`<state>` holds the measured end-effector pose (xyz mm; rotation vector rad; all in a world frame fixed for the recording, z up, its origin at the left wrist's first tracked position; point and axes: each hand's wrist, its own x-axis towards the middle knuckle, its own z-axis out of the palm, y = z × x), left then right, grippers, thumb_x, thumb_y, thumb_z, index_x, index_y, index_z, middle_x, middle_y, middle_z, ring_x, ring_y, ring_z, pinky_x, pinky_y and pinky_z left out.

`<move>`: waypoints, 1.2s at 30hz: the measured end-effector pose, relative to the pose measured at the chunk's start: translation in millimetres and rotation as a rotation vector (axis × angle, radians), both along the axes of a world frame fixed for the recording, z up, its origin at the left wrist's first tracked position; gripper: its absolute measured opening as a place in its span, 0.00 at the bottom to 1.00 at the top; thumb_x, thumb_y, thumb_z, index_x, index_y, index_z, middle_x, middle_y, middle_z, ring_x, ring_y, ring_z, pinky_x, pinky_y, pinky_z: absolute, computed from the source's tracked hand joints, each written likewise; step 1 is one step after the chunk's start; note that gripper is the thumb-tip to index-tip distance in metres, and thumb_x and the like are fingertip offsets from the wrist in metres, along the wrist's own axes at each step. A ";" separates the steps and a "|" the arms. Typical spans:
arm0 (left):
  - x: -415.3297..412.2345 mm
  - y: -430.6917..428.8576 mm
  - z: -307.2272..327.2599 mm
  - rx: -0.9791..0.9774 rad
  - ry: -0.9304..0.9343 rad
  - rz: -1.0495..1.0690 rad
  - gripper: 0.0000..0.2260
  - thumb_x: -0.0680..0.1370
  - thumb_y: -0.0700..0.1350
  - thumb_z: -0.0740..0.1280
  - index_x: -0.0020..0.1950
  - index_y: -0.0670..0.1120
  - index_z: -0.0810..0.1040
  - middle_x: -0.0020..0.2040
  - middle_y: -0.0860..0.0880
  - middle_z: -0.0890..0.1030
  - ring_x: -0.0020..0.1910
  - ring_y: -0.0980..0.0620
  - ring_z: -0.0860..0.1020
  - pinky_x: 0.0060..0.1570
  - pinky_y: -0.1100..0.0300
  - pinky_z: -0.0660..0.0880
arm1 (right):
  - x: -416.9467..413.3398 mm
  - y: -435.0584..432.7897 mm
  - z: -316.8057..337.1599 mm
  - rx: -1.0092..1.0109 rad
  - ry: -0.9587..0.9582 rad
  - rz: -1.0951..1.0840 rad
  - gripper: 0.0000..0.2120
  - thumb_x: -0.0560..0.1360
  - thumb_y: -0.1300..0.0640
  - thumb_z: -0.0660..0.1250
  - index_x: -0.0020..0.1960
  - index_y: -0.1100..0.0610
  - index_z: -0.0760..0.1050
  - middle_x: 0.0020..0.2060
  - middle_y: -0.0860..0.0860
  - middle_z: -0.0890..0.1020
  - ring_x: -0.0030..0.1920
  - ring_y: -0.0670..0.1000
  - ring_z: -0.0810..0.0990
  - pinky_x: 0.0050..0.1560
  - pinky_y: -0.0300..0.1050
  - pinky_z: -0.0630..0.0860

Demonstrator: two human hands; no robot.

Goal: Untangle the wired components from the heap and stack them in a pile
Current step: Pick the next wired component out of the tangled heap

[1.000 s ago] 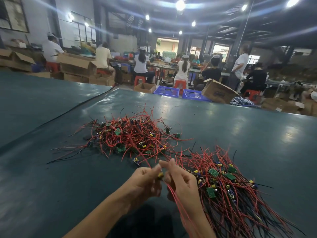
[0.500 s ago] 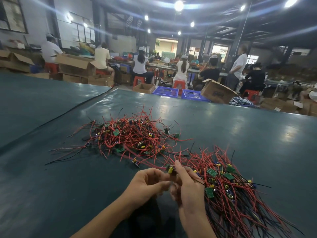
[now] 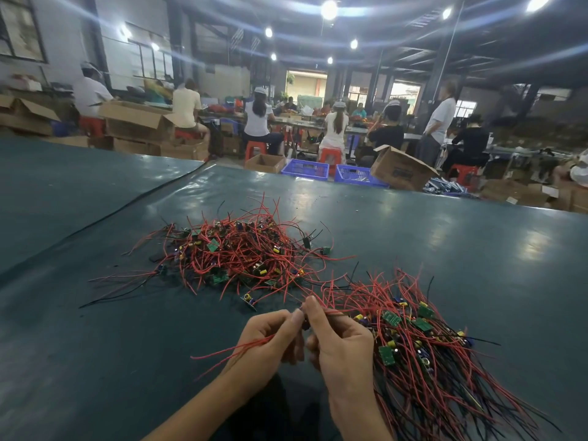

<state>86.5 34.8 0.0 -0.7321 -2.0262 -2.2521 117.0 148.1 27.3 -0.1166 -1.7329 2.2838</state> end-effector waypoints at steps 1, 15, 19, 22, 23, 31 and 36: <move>-0.3 0.5 0.6 0.022 -0.014 0.006 0.17 0.77 0.54 0.63 0.33 0.46 0.79 0.29 0.45 0.76 0.29 0.50 0.74 0.32 0.61 0.72 | -0.3 -1.2 -0.5 -0.019 0.012 0.026 0.13 0.70 0.52 0.73 0.33 0.60 0.82 0.21 0.54 0.75 0.19 0.47 0.70 0.21 0.36 0.68; -5.6 -2.9 0.0 0.006 -0.058 0.092 0.26 0.70 0.60 0.67 0.27 0.37 0.76 0.22 0.46 0.75 0.22 0.53 0.73 0.31 0.64 0.72 | -11.5 27.5 -2.1 -0.279 -0.113 -0.259 0.13 0.78 0.53 0.67 0.41 0.57 0.85 0.24 0.48 0.67 0.20 0.42 0.58 0.18 0.34 0.56; -7.9 -6.2 1.8 0.074 -0.071 0.123 0.22 0.71 0.59 0.68 0.26 0.43 0.77 0.24 0.45 0.76 0.24 0.52 0.73 0.30 0.62 0.72 | -11.7 15.1 -4.0 -0.128 -0.071 -0.167 0.11 0.75 0.53 0.70 0.35 0.54 0.84 0.23 0.47 0.70 0.21 0.42 0.62 0.21 0.34 0.60; -6.8 -2.7 1.1 0.044 -0.044 0.090 0.23 0.74 0.58 0.67 0.30 0.41 0.79 0.26 0.45 0.77 0.25 0.51 0.73 0.30 0.62 0.72 | -6.8 -1.7 -6.1 0.078 -0.040 -0.022 0.11 0.75 0.54 0.70 0.36 0.54 0.85 0.23 0.52 0.77 0.25 0.44 0.72 0.26 0.38 0.71; -5.6 -1.5 1.4 0.036 -0.040 0.071 0.20 0.74 0.57 0.67 0.31 0.42 0.80 0.26 0.46 0.78 0.26 0.52 0.74 0.30 0.62 0.72 | -5.9 -4.6 -6.8 0.117 -0.031 0.004 0.12 0.76 0.54 0.69 0.36 0.56 0.85 0.26 0.56 0.79 0.27 0.47 0.76 0.29 0.41 0.76; 0.1 1.5 2.7 -0.121 0.073 0.059 0.20 0.76 0.55 0.64 0.25 0.49 0.76 0.24 0.50 0.77 0.26 0.57 0.74 0.34 0.67 0.71 | -11.4 20.0 -5.0 -0.036 -0.140 -0.286 0.14 0.77 0.56 0.68 0.34 0.56 0.83 0.23 0.49 0.74 0.21 0.42 0.67 0.21 0.36 0.66; 2.4 -2.1 2.6 -0.180 0.091 -0.009 0.22 0.78 0.55 0.62 0.28 0.46 0.78 0.26 0.52 0.76 0.28 0.56 0.74 0.36 0.65 0.70 | -14.8 39.2 -7.0 -0.092 -0.160 -0.388 0.11 0.78 0.55 0.67 0.39 0.57 0.82 0.22 0.45 0.71 0.21 0.42 0.65 0.22 0.36 0.64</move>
